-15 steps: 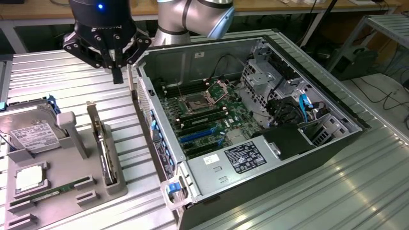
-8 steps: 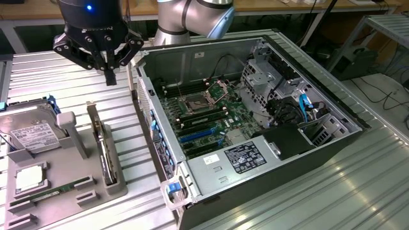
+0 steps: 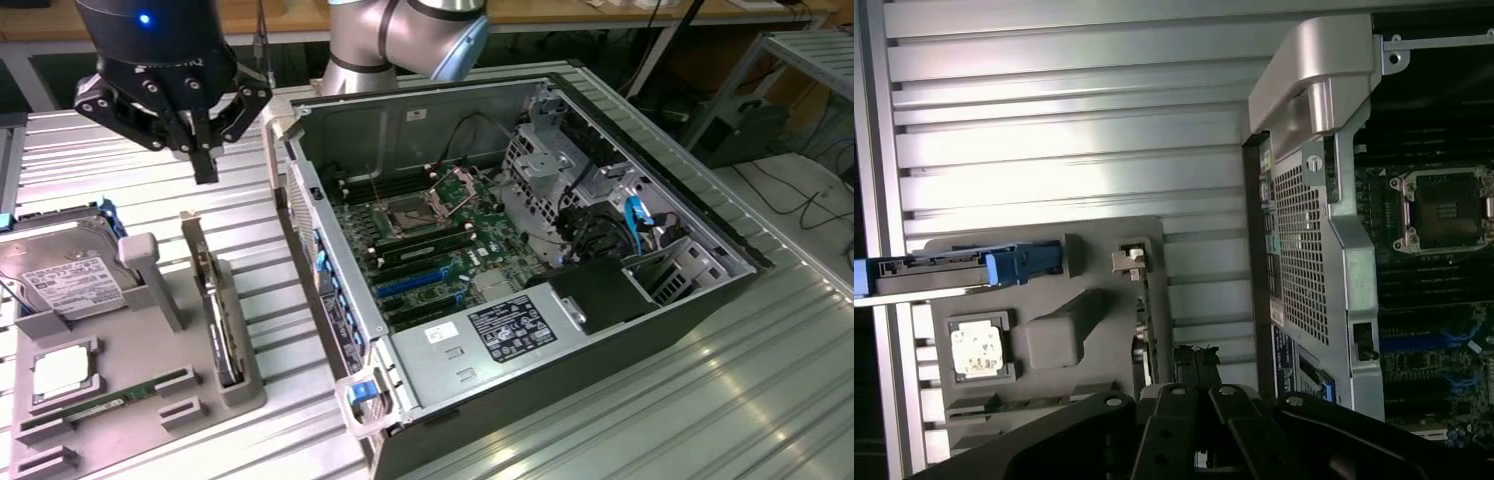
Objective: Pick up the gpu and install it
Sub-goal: 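Reach for the gpu, then pick up the gpu and move the gpu toward the slot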
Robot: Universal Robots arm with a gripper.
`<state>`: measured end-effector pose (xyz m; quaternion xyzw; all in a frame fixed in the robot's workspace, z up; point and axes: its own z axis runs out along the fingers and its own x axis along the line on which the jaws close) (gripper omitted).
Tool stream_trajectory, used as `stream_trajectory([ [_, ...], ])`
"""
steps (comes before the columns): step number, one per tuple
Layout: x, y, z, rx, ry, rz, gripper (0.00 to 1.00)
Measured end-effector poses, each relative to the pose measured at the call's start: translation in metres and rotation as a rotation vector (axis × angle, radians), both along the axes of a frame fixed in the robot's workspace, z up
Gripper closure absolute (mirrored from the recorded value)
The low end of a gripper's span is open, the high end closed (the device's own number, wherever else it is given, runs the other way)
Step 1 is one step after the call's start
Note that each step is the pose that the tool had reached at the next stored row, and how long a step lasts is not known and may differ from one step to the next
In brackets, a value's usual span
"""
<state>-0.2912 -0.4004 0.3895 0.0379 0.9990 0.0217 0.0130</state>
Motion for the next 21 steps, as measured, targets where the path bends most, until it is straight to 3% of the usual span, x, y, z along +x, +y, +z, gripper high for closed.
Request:
stream_trajectory([
  [9,-0.027,-0.0008,-0.0013,0.0000,0.0000,0.000,0.89],
  [21,-0.027,-0.0008,-0.0013,0.0000,0.0000,0.000,0.89],
])
